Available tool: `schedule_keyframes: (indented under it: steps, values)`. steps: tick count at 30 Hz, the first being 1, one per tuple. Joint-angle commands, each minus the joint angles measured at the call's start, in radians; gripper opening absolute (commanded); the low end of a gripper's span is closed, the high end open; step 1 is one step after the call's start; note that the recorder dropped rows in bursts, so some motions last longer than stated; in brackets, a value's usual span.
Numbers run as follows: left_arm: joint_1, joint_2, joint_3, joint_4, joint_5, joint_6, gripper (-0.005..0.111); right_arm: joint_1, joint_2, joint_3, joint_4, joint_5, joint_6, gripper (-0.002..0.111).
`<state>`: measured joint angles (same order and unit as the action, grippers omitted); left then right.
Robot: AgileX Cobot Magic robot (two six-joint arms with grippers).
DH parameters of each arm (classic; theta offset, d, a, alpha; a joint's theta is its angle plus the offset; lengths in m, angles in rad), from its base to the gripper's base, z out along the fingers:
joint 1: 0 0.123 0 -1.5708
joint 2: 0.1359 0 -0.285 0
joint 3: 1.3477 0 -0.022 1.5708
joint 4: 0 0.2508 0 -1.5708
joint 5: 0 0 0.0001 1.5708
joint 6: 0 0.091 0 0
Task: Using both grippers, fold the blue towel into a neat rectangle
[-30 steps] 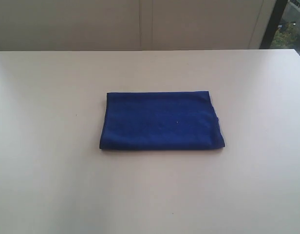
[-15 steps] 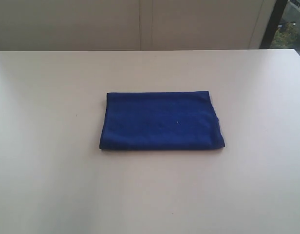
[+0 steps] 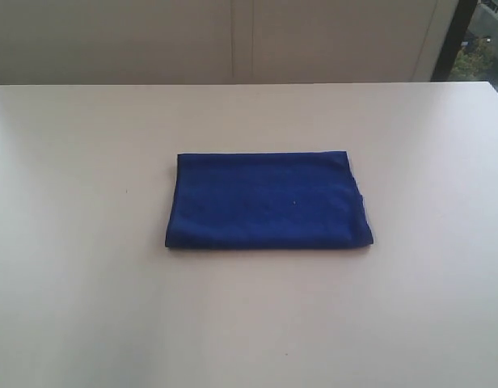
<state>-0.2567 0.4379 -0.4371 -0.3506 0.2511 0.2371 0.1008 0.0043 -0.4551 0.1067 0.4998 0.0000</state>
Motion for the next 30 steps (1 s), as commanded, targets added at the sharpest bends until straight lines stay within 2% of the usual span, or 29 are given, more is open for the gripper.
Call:
schedule_keyframes:
  steps: [1,7,19,30]
  values:
    - [0.004,-0.006,0.006,-0.008,0.004,-0.007,0.0,-0.003,-0.004,0.002,0.001,-0.008,0.0,0.0]
    - [0.004,-0.006,0.006,-0.008,0.004,-0.007,0.0,-0.013,-0.004,0.052,-0.008,-0.015,0.0,0.0]
    - [0.004,-0.006,0.006,-0.008,0.004,-0.007,0.0,-0.026,-0.004,0.243,-0.145,-0.019,0.0,0.0]
    - [0.004,-0.006,0.006,-0.008,0.004,-0.007,0.0,-0.026,-0.004,0.366,-0.171,-0.096,0.0,0.0]
